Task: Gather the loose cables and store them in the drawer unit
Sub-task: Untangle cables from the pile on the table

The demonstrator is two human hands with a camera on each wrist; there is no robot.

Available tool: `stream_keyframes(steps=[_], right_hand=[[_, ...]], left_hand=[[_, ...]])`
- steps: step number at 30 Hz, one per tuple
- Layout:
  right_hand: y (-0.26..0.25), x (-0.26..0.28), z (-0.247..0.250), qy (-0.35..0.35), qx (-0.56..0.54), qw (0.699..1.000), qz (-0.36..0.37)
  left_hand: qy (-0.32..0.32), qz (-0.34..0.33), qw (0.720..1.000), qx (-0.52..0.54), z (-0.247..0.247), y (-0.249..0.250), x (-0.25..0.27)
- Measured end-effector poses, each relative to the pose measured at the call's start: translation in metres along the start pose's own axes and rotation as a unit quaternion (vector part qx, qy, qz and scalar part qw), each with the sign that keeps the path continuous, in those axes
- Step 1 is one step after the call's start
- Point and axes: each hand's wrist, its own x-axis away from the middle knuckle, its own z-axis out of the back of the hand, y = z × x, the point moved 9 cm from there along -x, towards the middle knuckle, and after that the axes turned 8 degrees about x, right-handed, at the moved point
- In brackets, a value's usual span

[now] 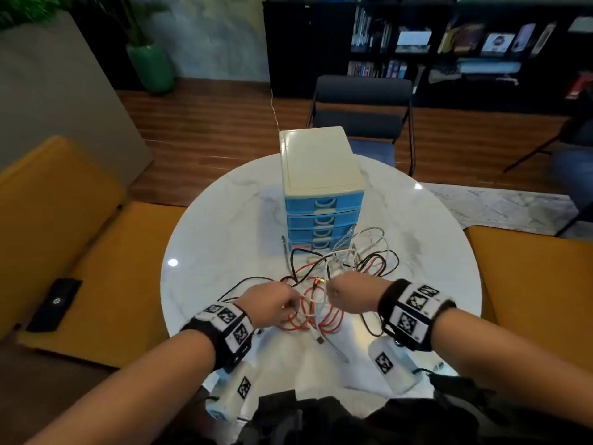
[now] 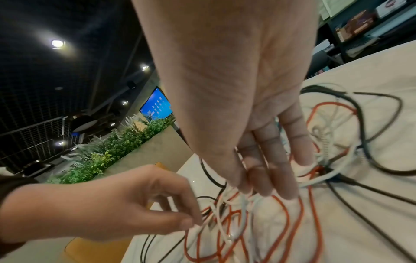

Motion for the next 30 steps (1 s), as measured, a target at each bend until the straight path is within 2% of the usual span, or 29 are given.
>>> stream_keyframes(steps=[3,8,11,13,15,18,20,23,26,30], right_hand=[[-0.014,-0.009,0.018,0.069,0.003,0.998,0.012],[-0.021,-0.008,0.015,0.072,0.023,0.997,0.019],[-0.017,-0.008,0.011,0.074,0.017,0.997,0.014],[-0.011,-0.01,0.012,0.075,0.006,0.997,0.008],[-0.006,-0.011,0.014,0.082,-0.016,0.996,0.006],[-0.007,-0.012,0.028,0.122,-0.048,0.991,0.025],[-0.011,-0.012,0.041,0.156,-0.067,0.984,0.045],[-0.016,-0.012,0.06,0.216,-0.134,0.965,0.064],[-0.013,-0.011,0.072,0.248,-0.201,0.945,0.076],[-0.004,-0.009,0.078,0.268,-0.14,0.95,0.073]], left_hand=[[-0.031,-0.001,0.998,-0.052,-0.02,0.013,-0.014],[-0.047,0.021,0.989,-0.142,-0.042,0.013,-0.028],[-0.017,0.009,0.987,-0.162,-0.031,0.015,-0.03],[0.025,-0.007,0.99,-0.138,-0.015,0.016,-0.029],[0.073,-0.012,0.995,-0.066,0.006,0.012,-0.025],[0.13,-0.055,0.99,-0.013,0.04,0.012,-0.019],[0.147,-0.064,0.987,0.031,0.062,0.014,-0.014],[0.194,-0.052,0.974,0.109,0.095,0.009,-0.002],[0.246,-0.06,0.957,0.144,0.116,0.001,0.008],[0.309,0.003,0.935,0.175,0.128,-0.031,0.018]])
